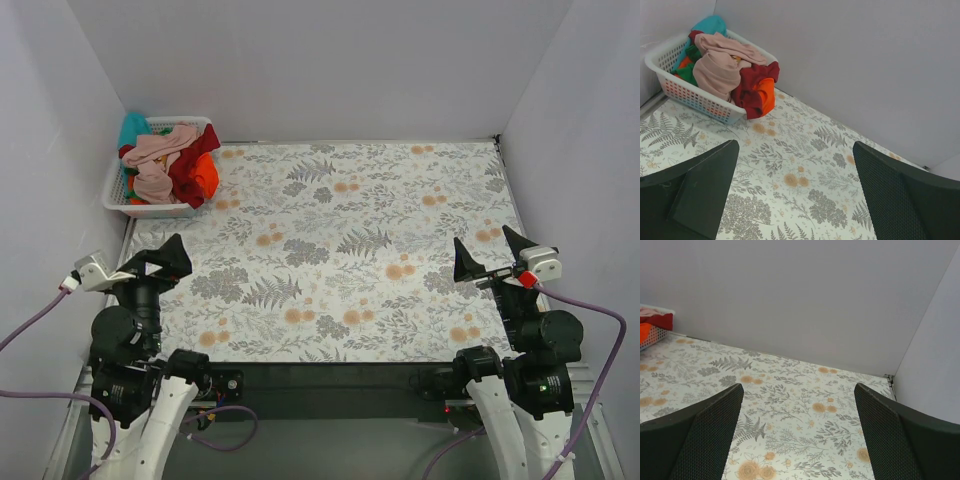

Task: Fold and stack the t-shirts
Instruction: Grab the tshirt from the pile

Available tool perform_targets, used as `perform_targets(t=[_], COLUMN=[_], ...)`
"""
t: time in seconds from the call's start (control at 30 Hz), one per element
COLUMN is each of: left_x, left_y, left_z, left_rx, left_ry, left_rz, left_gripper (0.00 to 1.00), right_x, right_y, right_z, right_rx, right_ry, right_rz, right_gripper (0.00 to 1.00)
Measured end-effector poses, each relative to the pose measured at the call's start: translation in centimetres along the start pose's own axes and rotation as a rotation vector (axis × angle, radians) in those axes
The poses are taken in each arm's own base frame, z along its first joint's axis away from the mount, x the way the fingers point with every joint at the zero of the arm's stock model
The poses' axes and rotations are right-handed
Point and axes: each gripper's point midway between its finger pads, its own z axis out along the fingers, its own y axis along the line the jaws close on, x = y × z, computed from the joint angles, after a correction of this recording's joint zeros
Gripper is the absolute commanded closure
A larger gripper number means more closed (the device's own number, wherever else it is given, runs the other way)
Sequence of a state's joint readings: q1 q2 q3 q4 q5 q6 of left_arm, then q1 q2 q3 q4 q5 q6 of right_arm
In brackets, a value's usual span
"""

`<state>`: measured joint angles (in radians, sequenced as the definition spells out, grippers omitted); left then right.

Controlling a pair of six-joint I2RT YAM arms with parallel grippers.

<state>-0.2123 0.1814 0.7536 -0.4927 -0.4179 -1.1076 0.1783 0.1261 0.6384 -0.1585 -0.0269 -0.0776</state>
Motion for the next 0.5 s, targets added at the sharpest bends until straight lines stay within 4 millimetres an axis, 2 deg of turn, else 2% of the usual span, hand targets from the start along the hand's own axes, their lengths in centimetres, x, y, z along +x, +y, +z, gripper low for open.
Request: perform_targets(t=[0.2, 0.3, 0.4, 0.5], left_x=[1.2, 3.2, 6.9, 12.6], left_y=[-0.2, -0.3, 0.0, 0.9], left_z=[1.3, 3.0, 5.5, 8.3], left_rx=[-0.018, -0.053, -0.121, -0.217], left_ry=[0.049, 0.12, 0.241, 0.429], left_rz=[0.001, -0.001, 0.02, 0.059], left_gripper=[0.02, 0.02, 0.02, 0.02], right_x=[0.8, 2.2, 3.6, 5.1], right_y=[0.1, 0.3, 0.5, 0.7], right_z=[0.1, 0.3, 0.4, 0.7], right_rx=[0.003, -0.003, -0.005, -0.008], right_ry=[0.015, 0.047, 0.078, 0.114], right_rz=[0.017, 0.035, 0.057, 0.086], right_gripper=[0.02, 0.02, 0.02, 0.02])
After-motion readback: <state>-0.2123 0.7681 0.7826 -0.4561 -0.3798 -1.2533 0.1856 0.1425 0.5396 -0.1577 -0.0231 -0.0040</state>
